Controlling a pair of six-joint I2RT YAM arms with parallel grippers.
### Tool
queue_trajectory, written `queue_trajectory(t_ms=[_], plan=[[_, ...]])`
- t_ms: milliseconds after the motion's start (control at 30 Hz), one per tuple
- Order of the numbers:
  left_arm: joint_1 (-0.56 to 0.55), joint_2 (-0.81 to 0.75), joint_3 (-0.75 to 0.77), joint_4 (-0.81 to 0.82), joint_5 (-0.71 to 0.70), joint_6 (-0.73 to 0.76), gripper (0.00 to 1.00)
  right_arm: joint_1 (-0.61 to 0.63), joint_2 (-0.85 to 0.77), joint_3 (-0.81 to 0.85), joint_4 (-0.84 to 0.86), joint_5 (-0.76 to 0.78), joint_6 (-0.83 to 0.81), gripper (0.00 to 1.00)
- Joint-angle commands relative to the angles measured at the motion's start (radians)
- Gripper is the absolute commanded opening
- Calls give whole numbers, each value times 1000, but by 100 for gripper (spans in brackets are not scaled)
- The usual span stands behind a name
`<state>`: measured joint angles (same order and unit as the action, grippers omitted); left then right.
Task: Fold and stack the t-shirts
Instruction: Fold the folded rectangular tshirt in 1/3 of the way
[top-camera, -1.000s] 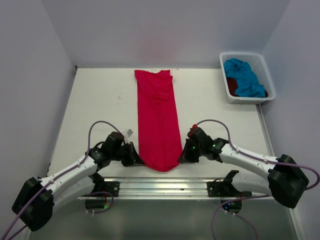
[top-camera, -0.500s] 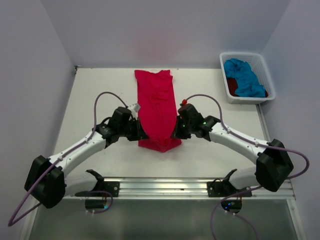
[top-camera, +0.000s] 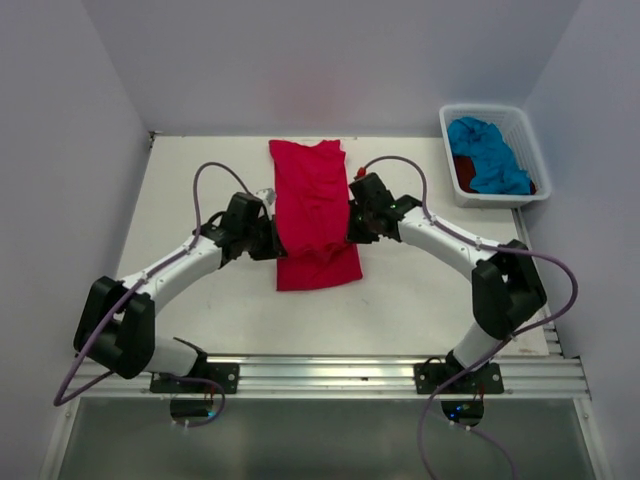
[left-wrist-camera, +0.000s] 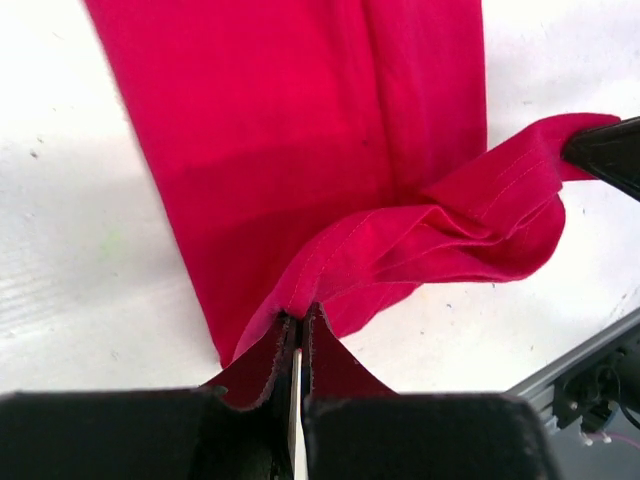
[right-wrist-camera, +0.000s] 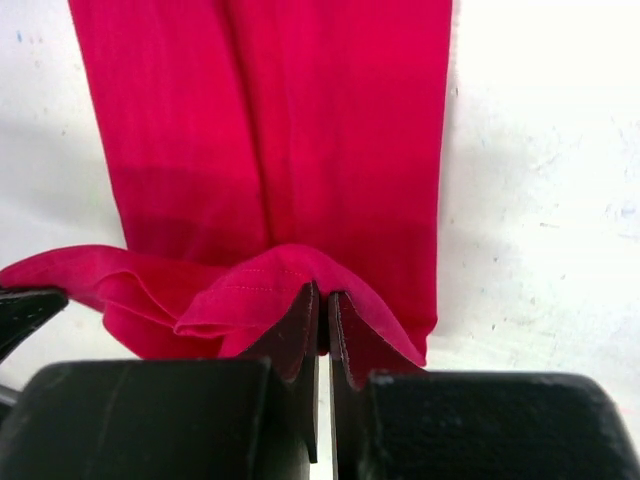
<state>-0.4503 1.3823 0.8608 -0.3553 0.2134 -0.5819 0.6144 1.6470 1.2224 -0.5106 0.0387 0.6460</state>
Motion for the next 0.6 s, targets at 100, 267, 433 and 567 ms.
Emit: queue_trajectory(t_ms=[100,267,433,567], plan=[[42,87,104,50,-29,66,0,-31,105,147,0,33,-86,0],[73,226,202,123,-106,111,35,-68,271,332,10,81,-140,5],[191,311,360,213,-208,57,100,-108,471,624,-24,119,-229,73],[193,207,465,219,-246,109,100,-108,334,460,118,132,-241,83]])
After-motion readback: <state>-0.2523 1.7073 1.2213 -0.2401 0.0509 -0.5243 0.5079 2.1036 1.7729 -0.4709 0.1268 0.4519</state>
